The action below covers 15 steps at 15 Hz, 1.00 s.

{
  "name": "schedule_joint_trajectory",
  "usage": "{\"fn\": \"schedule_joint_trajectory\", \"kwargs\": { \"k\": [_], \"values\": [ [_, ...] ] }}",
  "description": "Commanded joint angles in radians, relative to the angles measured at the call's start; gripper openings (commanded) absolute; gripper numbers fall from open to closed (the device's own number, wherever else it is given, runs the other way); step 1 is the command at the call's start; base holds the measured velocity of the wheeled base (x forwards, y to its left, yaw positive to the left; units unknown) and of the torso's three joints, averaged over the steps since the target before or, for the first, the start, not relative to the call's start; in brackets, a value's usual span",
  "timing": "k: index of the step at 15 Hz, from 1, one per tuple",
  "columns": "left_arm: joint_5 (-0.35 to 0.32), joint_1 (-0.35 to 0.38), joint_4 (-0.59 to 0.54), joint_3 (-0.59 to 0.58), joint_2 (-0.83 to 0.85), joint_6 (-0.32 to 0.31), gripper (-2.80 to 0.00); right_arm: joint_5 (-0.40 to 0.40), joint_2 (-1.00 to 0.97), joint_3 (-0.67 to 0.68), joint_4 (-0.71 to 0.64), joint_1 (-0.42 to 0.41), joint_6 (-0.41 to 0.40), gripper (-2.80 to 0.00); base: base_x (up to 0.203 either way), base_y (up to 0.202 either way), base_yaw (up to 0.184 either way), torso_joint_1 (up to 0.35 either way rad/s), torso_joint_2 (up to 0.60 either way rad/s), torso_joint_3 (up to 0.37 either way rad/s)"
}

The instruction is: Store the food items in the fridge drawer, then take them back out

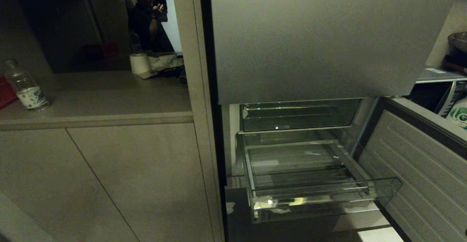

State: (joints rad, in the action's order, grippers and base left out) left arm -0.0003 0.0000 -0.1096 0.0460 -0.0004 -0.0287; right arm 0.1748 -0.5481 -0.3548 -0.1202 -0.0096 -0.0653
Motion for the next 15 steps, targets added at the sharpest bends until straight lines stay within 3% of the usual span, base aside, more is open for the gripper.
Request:
{"fn": "schedule_joint_trajectory", "kwargs": {
  "k": [1, 3, 7, 15],
  "values": [
    [-0.003, 0.0, -0.002, 0.0, 0.002, -0.002, -2.8, 0.064, -0.417, -0.085, -0.013, 0.0, 0.009, -2.8, 0.0, 0.0, 0.0, 0.0, 0.0, 0.0],
    [-0.003, 0.0, -0.002, 0.0, 0.002, -0.002, -2.8, 0.111, -0.643, -0.123, -0.003, 0.001, 0.019, -2.8, 0.0, 0.0, 0.0, 0.0, 0.0, 0.0],
    [-0.003, 0.0, -0.002, 0.0, 0.0, -0.002, -2.8, 0.153, -1.029, -0.147, 0.18, 0.0, 0.027, -2.8, 0.0, 0.0, 0.0, 0.0, 0.0, 0.0],
    [-0.001, 0.0, -0.002, 0.0, 0.002, 0.0, -2.8, 0.164, -1.318, -0.231, 0.331, 0.0, 0.029, -2.8, 0.0, 0.0, 0.0, 0.0, 0.0, 0.0]
  ]
}}
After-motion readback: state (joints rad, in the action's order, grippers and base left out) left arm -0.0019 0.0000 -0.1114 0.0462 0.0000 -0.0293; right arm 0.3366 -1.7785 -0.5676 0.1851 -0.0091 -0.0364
